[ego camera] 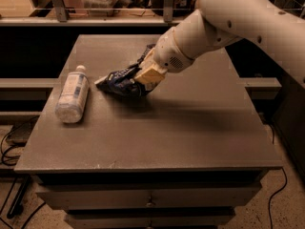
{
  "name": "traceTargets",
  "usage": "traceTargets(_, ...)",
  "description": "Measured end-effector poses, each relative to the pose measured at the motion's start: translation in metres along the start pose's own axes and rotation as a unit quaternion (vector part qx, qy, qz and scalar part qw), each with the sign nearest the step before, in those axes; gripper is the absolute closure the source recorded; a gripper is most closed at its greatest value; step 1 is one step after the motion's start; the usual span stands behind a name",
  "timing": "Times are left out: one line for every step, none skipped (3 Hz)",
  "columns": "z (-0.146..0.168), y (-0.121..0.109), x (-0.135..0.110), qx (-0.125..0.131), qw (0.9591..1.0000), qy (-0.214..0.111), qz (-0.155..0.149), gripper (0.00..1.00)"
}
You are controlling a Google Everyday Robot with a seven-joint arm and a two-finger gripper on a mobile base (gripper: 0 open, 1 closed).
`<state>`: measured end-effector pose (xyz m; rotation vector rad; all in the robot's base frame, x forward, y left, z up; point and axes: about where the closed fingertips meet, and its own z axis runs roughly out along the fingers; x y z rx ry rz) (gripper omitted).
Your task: Move blue chip bag near blue plastic bottle
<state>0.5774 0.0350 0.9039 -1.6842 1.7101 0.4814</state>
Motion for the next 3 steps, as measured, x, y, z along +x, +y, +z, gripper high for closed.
traceTargets(0.0013,0.0009,-0.0010,-0.001,1.0000,0.000,-0.001,0.14)
traceTargets(0.0027,0.0018,-0.0019,-0.003,1.0000,0.000,-0.002,0.00)
traceTargets(0.0028,0.0018,-0.0020,-0.003,1.0000,0.000,-0.002,0.00)
